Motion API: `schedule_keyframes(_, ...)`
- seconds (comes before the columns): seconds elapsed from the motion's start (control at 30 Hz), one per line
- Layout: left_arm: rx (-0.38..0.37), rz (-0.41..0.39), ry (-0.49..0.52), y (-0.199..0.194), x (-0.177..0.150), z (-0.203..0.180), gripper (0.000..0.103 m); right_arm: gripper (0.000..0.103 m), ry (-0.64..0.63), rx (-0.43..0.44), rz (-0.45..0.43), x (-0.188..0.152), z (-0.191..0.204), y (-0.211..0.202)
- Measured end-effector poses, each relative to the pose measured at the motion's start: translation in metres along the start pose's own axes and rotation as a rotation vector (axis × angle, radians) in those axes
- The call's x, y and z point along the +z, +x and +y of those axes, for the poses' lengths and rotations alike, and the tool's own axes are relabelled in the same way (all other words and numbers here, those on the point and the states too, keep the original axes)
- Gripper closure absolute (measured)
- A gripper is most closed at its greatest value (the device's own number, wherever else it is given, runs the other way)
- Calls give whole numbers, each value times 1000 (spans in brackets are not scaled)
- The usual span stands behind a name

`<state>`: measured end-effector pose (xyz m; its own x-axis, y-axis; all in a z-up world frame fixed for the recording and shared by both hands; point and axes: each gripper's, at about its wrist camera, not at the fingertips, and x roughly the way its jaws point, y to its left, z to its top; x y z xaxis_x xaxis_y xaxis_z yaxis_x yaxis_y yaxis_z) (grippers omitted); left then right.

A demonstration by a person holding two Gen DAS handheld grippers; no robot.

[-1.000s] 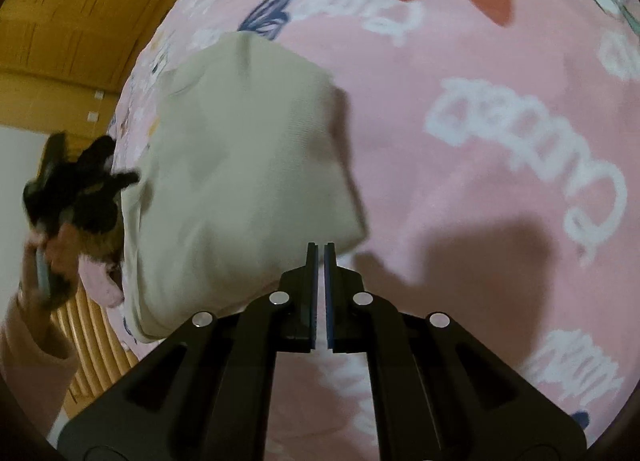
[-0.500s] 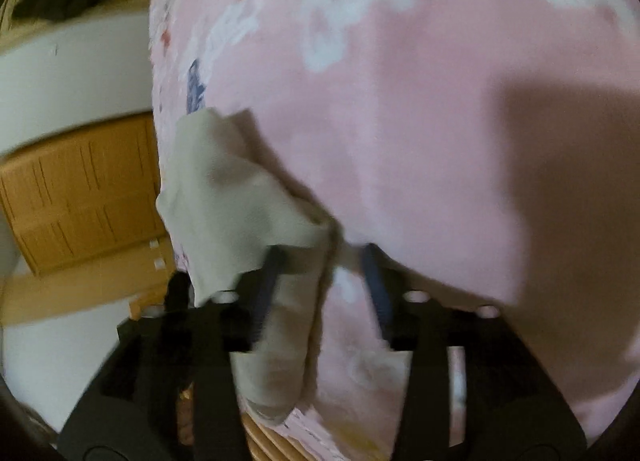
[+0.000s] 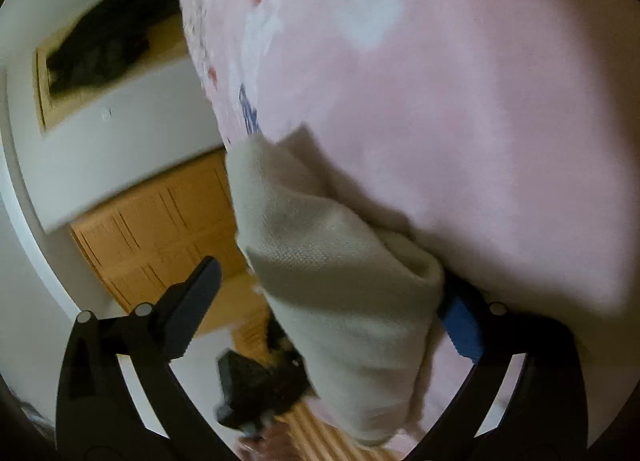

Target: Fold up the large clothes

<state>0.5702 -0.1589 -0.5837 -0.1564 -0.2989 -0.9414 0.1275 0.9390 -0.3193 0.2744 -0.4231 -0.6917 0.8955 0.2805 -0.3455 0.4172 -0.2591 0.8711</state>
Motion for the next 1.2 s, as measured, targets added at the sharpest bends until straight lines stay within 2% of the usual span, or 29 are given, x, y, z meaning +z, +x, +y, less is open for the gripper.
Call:
schedule_keyframes(0.13, 40, 16, 4, 17, 7, 0, 102, 11, -129, -91, 56, -2, 16, 15)
schedule_keyframes(0.2, 44, 21, -5, 23, 9, 0, 102, 39, -150, -144, 78, -3, 17, 17)
schedule_keyframes(0.3, 58, 13, -3, 25, 5, 0, 102, 50, -157, -128, 105, -1, 21, 14)
schedule_keyframes(0.43, 34, 3, -13, 9, -5, -2, 102, 54, -308, -115, 167, -20, 67, 23)
schedule_keyframes(0.5, -29, -12, -83, -3, -11, 10, 102, 57, -397, -128, 197, -33, 95, 33)
schedule_keyframes(0.63, -81, 32, -211, 27, -7, 37, 102, 60, -569, -153, 262, -64, 138, 58)
schedule_keyframes(0.7, -71, 34, -200, 42, -3, 38, 102, 61, -638, -146, 319, -81, 152, 72)
schedule_keyframes(0.8, -81, 45, -196, 36, -3, 37, 102, 62, -752, -156, 386, -105, 170, 87)
schedule_keyframes(1.0, -166, -2, -167, -11, 0, 60, 102, 62, -964, -177, 509, -150, 203, 115)
schedule_keyframes(1.1, -163, -7, -117, -42, 11, 79, 102, 62, -1108, -207, 578, -180, 214, 130)
schedule_keyframes(1.2, -120, -8, -51, -71, 17, 101, 102, 62, -1258, -234, 659, -218, 218, 152)
